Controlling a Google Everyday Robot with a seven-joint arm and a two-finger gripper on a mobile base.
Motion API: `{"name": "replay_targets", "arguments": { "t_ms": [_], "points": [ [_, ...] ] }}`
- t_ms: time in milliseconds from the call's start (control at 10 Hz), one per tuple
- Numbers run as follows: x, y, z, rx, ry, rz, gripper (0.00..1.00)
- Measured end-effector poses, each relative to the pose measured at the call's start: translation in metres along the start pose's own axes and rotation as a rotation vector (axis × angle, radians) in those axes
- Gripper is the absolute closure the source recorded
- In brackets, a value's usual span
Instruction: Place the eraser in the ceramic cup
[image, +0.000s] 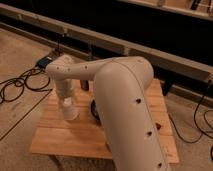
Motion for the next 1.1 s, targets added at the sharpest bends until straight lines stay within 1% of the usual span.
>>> {"name": "replay_targets", "arguments": {
  "t_ms": [100,500,600,800,1000,1100],
  "points": [
    [0.0,0.0,0.001,-0.001,-0.004,-0.002,0.53],
    [0.003,-0.005,0.005,0.02,-0.002,-0.002,0.93],
    [0.004,-0.006,0.005,0.025,0.001,-0.001,0.99],
    [0.004,-0.007,0.002,0.04,0.001,-0.004,1.0],
    [0.0,-0.004,-0.01,0.044,-0.012,-0.007,1.0],
    [-0.004,-0.002,-0.02,0.046,-0.027,-0.008,1.0]
  ]
}}
